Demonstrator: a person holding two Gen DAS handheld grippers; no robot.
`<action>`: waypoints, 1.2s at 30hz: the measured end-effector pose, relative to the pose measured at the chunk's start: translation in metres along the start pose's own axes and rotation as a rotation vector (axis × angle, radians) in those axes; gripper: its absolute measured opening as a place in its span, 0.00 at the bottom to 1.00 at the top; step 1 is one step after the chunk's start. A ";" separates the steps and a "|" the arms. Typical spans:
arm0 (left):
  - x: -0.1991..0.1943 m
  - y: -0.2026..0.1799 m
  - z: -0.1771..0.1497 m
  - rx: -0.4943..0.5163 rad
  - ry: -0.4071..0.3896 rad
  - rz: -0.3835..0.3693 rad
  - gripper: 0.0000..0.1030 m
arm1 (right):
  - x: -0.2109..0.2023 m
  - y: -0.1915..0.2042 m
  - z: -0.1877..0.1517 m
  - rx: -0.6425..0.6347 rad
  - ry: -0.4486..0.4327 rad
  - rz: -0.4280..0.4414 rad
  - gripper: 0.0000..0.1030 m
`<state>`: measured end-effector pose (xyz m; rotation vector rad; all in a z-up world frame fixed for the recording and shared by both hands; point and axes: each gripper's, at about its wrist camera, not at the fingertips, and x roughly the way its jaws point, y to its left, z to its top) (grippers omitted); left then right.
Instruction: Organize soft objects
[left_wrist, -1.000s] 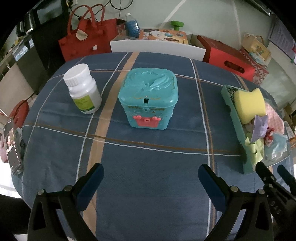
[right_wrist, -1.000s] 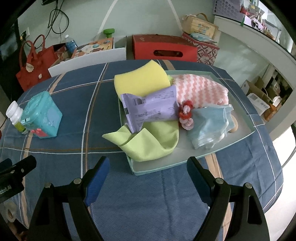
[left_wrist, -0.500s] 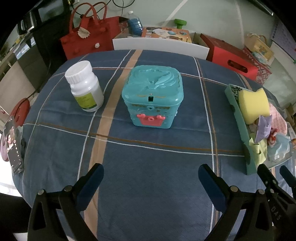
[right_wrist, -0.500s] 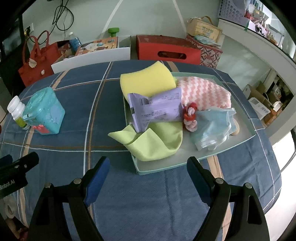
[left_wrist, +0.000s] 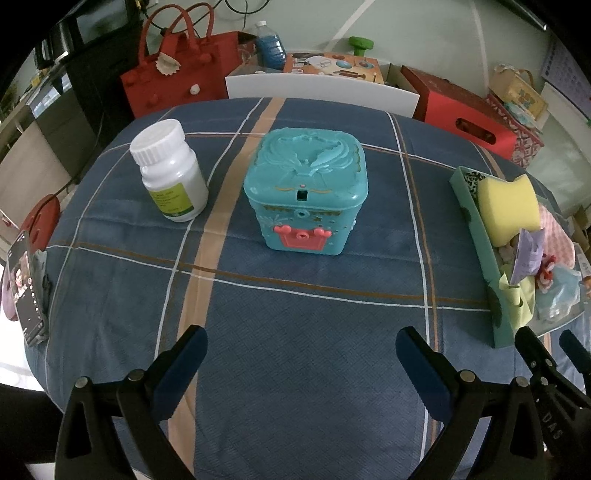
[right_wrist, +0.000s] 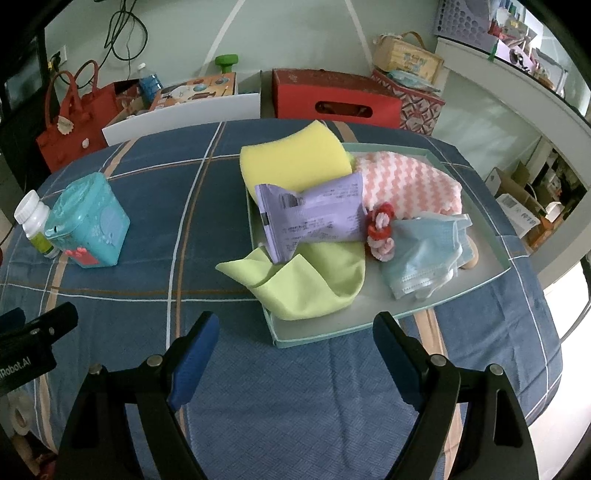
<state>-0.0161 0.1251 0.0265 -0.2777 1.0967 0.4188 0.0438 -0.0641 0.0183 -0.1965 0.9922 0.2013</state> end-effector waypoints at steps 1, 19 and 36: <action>0.000 0.000 0.000 0.000 0.000 0.000 1.00 | 0.000 0.000 0.000 -0.001 -0.001 0.001 0.83; 0.001 0.000 -0.001 0.004 0.003 0.002 1.00 | 0.000 0.001 0.000 0.007 0.004 0.017 0.83; 0.002 0.000 -0.001 0.006 0.005 0.003 1.00 | 0.000 0.001 -0.001 0.009 0.003 0.021 0.83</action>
